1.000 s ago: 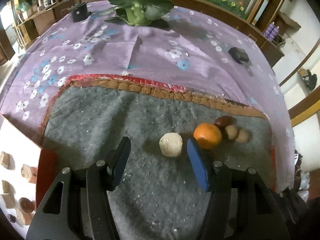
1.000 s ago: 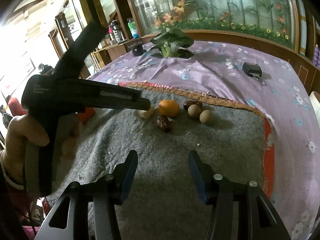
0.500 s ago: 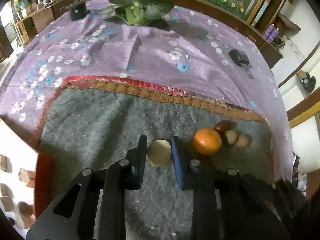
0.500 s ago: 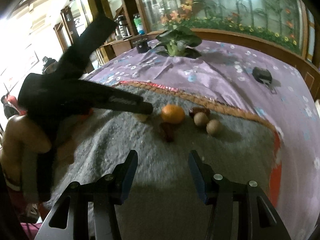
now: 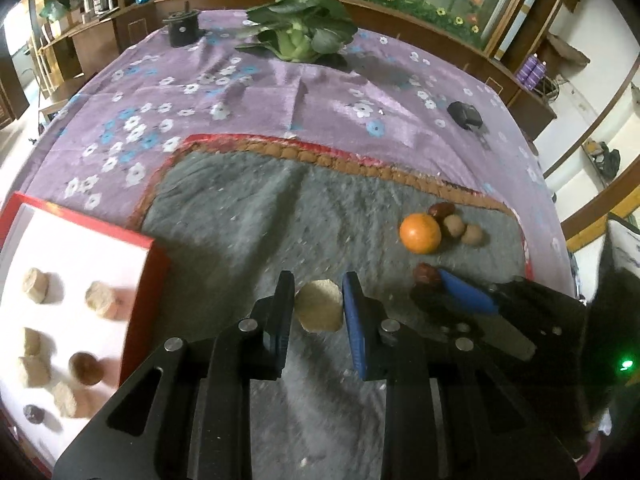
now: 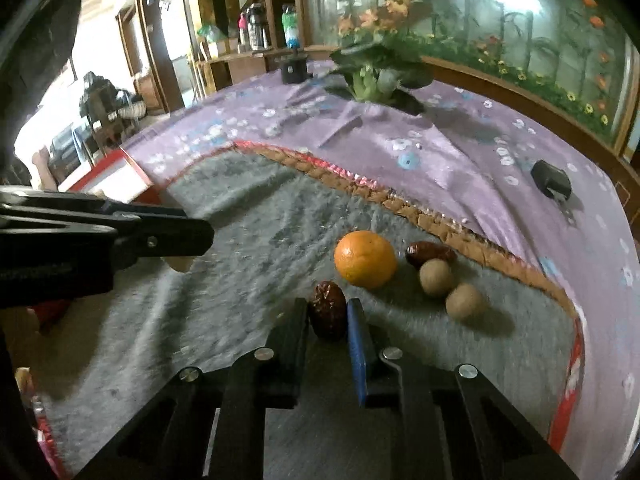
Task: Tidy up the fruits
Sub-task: 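Carry the pastry and date into the white tray and open both tools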
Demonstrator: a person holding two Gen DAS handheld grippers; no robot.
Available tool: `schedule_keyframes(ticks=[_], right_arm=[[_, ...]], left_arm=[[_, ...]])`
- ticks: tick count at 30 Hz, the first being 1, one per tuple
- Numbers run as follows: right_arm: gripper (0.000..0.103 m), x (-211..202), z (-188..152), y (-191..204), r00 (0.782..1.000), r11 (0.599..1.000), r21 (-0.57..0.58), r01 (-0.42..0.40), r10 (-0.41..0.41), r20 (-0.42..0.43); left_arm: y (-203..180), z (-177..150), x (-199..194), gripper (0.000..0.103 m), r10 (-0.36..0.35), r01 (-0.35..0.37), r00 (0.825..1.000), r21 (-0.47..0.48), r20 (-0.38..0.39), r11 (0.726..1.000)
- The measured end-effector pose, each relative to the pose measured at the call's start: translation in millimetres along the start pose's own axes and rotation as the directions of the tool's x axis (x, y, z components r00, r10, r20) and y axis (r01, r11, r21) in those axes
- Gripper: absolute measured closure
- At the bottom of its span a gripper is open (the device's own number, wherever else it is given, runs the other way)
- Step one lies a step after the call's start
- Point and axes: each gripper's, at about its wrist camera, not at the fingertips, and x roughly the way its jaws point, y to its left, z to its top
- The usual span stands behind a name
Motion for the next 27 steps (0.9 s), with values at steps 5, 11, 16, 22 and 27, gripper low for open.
schedule_keyframes(ticks=[5,11,16,22,27], right_arm=[[0.084,-26,-11,14,0.999,0.999,0.041,-0.023,0.021,0.044],[0.084,-46,-18,46,0.993,0.996,0.048,-0.075,0.071,0.091],[0.085,-48,-16,78,0.99,0.994,0.011,-0.112,0.111,0.088],[0.085,-51,-3,114,0.986,0.989,-0.062,-0.137,0.142,0.093],[0.085,-49,7,140,0.98,0.981,-0.103,-0.163,0.173,0.093]], left_arm=[[12,-14,-16,0.079,0.011,-0.011,1.0,-0.007,0.023,1.0],[28,-33,-38,0.079,0.057,-0.057,0.996,-0.007,0.071,0.998],[46,-45,-53,0.079,0.104,-0.102,0.989,-0.02,0.106,0.995],[73,-54,-69,0.079,0.147,-0.14,0.979,-0.054,0.139,0.989],[97,-59,-80,0.079,0.168,-0.156,0.974,-0.09,0.151,0.984]])
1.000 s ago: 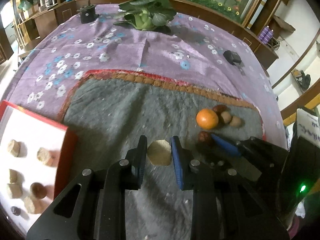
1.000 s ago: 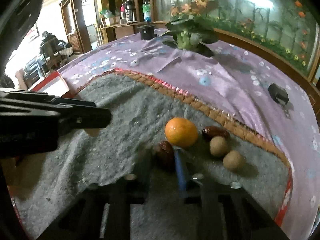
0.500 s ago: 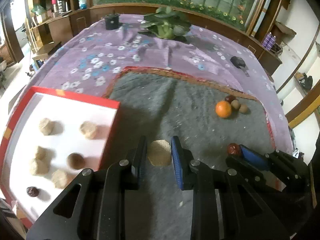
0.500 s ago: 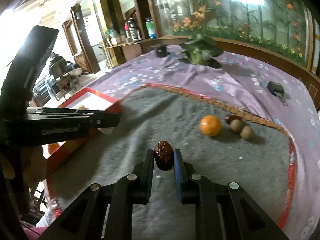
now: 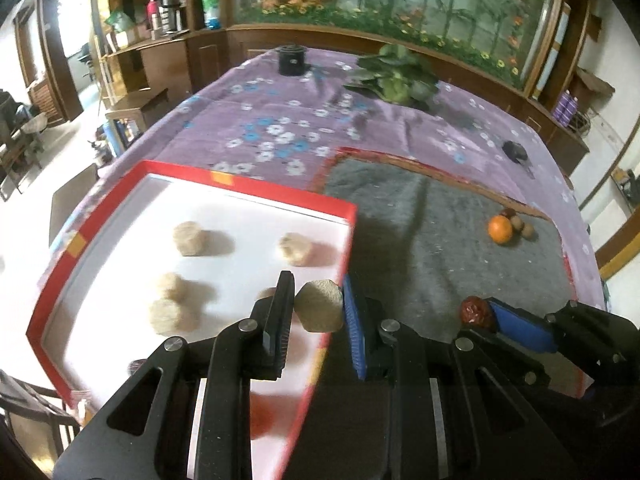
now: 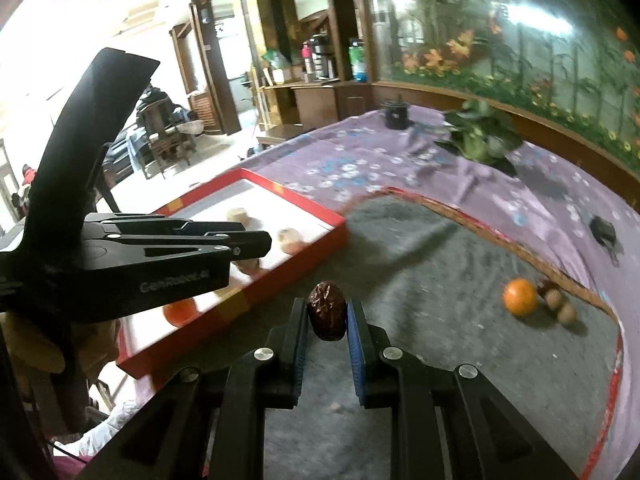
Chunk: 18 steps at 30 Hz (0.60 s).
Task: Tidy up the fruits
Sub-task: 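Carry the pastry and date into the white tray and open both tools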
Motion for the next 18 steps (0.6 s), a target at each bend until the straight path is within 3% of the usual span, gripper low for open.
schedule_keyframes(ticks=[8,18], right_arm=[[0.085,21,17,35,0.998,0.997,-0.059,-0.059,0.058,-0.015],[0.085,59,36,56,0.993,0.99,-0.09,-0.108,0.103,-0.057]], left_arm=[[66,2,-14,0.079,0.082,-0.079,0.996,-0.11,0.028,0.991],[123,-9,-1,0.079,0.138,-0.138,0.99,-0.21,-0.016,0.968]])
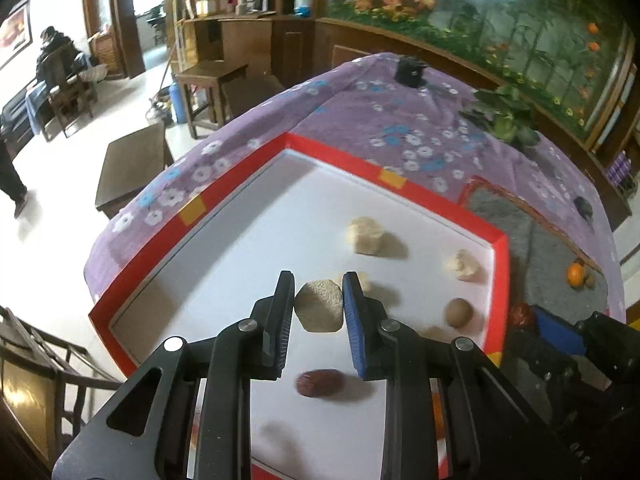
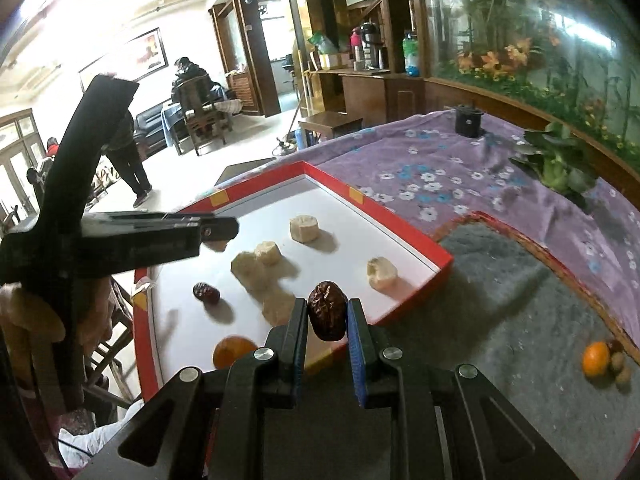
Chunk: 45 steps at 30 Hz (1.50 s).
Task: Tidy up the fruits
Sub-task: 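Carry the pastry and date into the white tray and open both tools, then move both open tools back toward the remaining orange and brown fruits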
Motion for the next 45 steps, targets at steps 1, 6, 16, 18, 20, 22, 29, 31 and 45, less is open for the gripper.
schedule_keyframes(ticks=[1,6,16,18,20,22,29,31,45], right_arm=[[0.085,5,2,0,1.0,1.0,0.001,-0.003,0.003,-0.005],[0.085,29,17,6,0.999,1.0,-0.012,-0.028,0.027,-0.032],[0.085,82,36,14,0.994,0.998,-0.055,-0.036,0.03,-0.106],[0.085,89,37,14,0.992,0.998,-0.056,-0.033,0.026,-0.12],[0.085,92,36,15,0.991,0.998,-0.053,-0.04,0.033,-0.126],[0.085,94,37,15,0.991,0.997,-0.054,-0.047,0.04,-0.129],[0.067,85,35,13,0.994,0.998,-0.044,-0.051,0.046,-0.103],[0.067,79,34,13,0.995,0.998,-0.042,-0.045,0.041,-0.092],[0.065,-2,8,-13,0.999,0.998,0.053,0.037,-0.039,0.037]], left_arm=[[5,0,4,0.079,0.004,-0.005,1.0,-0.011,-0.006,1.0],[16,0,15,0.079,0.016,-0.017,1.0,-0.035,-0.026,0.999],[24,0,34,0.079,0.011,-0.016,0.997,-0.056,-0.073,0.998],[24,1,34,0.079,0.013,-0.017,0.998,-0.06,-0.069,0.998],[23,1,35,0.079,0.039,-0.043,0.997,-0.051,-0.073,0.998],[24,0,36,0.079,0.045,-0.05,0.996,-0.055,-0.083,0.997],[24,-1,29,0.048,0.057,-0.061,0.996,-0.068,-0.062,0.996],[22,-2,24,0.048,0.072,-0.075,0.996,-0.065,-0.048,0.995],[-42,-2,-12,0.048,0.03,-0.033,0.998,0.046,0.063,0.998]])
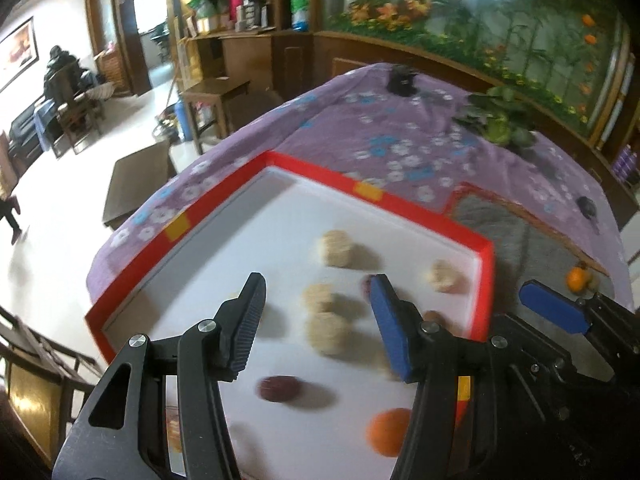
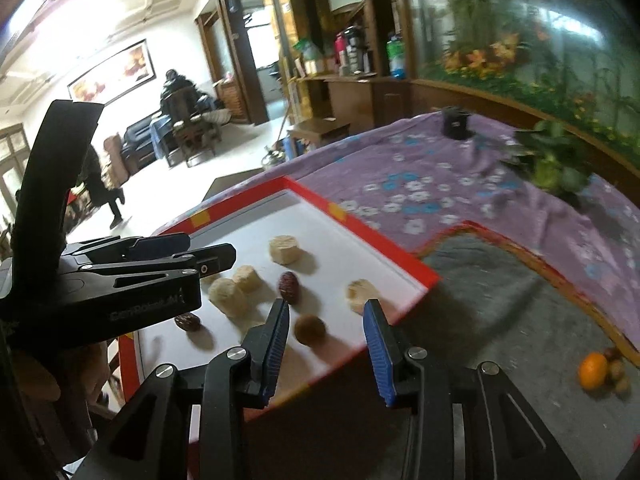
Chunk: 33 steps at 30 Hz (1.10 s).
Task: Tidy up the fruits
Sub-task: 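Move both open tools back toward the remaining orange and brown fruits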
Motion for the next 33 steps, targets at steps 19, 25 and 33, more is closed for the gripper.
schedule_keyframes(ticks=[19,25,33], right_arm=[[0.058,-92,-57,-106,0.968,0.951,0.211,0.225,-0.243,0.061],[0.058,-113,-76,-142,0.947,0.91,0.301,0.285,-0.316,0.06],[0.056,-124,-103,-187,0.934,0.864,0.381,0.328,-0.358,0.009]], left_arm=[[-156,-6,-6,0.048,-0.198,0.199,0.98,0.194,-0.026,0.961],[-190,-13,2,0.049,-0.22,0.228,0.974,0.228,-0.062,0.946],[-221,-17,18,0.049,-0.234,0.255,0.966,0.268,-0.108,0.929]])
